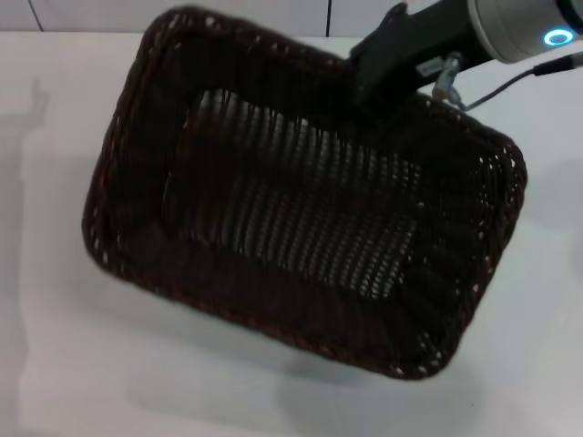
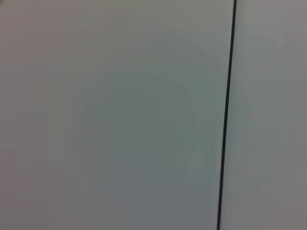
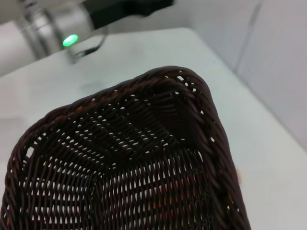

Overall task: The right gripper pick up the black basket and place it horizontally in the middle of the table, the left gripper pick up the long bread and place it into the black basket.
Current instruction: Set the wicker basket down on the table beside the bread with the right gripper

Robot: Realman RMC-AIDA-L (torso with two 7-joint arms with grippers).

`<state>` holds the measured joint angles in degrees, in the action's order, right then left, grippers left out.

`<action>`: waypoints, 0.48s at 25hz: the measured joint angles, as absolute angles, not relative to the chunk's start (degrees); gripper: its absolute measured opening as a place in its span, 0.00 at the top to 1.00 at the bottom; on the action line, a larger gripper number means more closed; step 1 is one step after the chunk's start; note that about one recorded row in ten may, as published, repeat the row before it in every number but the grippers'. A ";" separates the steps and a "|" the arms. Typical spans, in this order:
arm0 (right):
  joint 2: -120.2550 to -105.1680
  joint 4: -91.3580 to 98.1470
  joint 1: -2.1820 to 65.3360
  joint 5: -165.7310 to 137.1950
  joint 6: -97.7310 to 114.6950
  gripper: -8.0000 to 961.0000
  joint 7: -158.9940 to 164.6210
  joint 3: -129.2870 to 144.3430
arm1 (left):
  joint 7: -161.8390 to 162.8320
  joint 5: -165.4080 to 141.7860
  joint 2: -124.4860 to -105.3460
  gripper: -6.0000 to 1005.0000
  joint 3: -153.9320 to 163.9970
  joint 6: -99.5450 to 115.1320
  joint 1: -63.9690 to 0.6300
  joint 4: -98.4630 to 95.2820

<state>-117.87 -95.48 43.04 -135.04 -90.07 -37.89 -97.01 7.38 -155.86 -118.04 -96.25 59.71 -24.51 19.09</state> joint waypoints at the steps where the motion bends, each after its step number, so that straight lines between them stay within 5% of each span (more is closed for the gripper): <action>1: -117.87 -95.48 43.04 -135.04 -90.07 0.85 -37.89 -97.01 | 7.38 -155.86 -118.04 0.22 -96.25 59.71 -24.51 19.09; 12: -117.68 -93.38 49.39 -135.64 -97.87 0.85 -39.58 -93.37 | 7.38 -155.76 -118.09 0.22 -98.69 59.24 -25.67 18.80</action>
<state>-117.68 -93.38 49.39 -135.64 -97.87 -39.58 -93.36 7.38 -155.76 -118.09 -98.69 59.24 -25.67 18.80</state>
